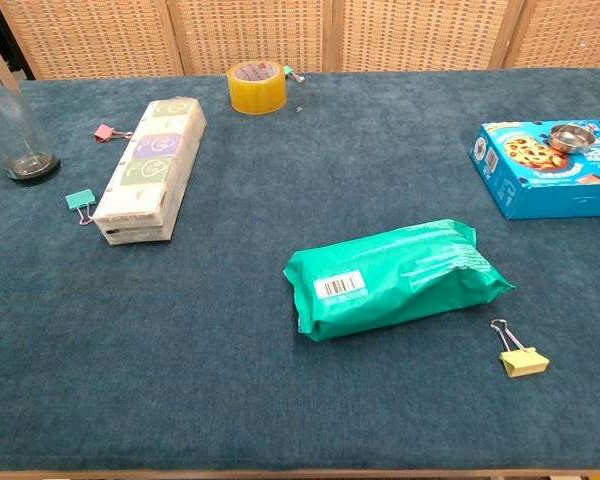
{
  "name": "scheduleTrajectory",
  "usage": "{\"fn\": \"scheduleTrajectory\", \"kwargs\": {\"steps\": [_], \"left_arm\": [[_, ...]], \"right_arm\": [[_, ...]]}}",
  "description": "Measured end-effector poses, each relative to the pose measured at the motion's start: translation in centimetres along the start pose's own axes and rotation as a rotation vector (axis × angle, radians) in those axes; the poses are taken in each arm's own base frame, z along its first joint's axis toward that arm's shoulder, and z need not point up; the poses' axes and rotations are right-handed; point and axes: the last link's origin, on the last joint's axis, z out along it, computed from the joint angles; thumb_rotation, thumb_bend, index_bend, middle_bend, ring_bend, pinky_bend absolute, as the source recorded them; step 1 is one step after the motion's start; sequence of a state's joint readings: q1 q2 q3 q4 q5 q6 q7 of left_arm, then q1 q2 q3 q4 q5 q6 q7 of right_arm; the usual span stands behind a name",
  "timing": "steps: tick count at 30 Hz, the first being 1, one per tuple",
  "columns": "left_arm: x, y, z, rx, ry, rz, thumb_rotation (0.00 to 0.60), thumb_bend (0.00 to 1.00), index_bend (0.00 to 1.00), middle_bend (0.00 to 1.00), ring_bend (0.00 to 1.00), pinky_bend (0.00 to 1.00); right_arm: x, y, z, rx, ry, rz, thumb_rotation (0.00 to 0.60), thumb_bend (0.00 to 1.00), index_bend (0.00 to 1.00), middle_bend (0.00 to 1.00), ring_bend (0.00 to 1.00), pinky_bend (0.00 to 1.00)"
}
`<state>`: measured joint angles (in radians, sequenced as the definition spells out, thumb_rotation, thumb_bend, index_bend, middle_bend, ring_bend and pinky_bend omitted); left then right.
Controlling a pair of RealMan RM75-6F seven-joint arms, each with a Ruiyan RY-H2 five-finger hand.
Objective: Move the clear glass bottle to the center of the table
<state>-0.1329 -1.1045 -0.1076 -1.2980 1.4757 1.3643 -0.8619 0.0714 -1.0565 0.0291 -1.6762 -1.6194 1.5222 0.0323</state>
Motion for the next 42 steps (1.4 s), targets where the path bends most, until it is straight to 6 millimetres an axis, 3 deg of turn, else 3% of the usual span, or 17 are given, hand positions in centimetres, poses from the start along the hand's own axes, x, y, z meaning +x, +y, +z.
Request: {"fn": "scheduleTrajectory", "kwargs": {"steps": [6, 12, 20, 30, 42], "left_arm": [[-1.0, -1.7, 4.9, 0.012, -0.036, -0.146, 0.6, 0.0, 0.0, 0.0, 0.0, 0.0], [-2.2, -1.9, 9.2, 0.029, -0.059, -0.191, 0.6, 0.0, 0.0, 0.0, 0.0, 0.0], [-3.3, -2.8, 12.2, 0.081, -0.058, -0.208, 0.6, 0.0, 0.0, 0.0, 0.0, 0.0], [-5.8, -1.8, 16.6, 0.11, -0.087, -0.226, 0.6, 0.0, 0.0, 0.0, 0.0, 0.0], [-8.9, -0.4, 19.2, 0.106, -0.115, -0.238, 0.6, 0.0, 0.0, 0.0, 0.0, 0.0]], "right_arm": [[-0.7, -0.2, 0.5, 0.01, -0.027, -0.007, 0.6, 0.0, 0.0, 0.0, 0.0, 0.0], [-1.0, -0.5, 0.6, 0.031, -0.031, -0.012, 0.6, 0.0, 0.0, 0.0, 0.0, 0.0], [-1.7, -0.5, 0.9, 0.036, -0.058, -0.013, 0.6, 0.0, 0.0, 0.0, 0.0, 0.0], [-2.1, 0.3, 1.6, 0.02, -0.061, -0.008, 0.6, 0.0, 0.0, 0.0, 0.0, 0.0], [-2.3, 1.6, 2.1, -0.023, -0.067, 0.001, 0.6, 0.0, 0.0, 0.0, 0.0, 0.0]]}}
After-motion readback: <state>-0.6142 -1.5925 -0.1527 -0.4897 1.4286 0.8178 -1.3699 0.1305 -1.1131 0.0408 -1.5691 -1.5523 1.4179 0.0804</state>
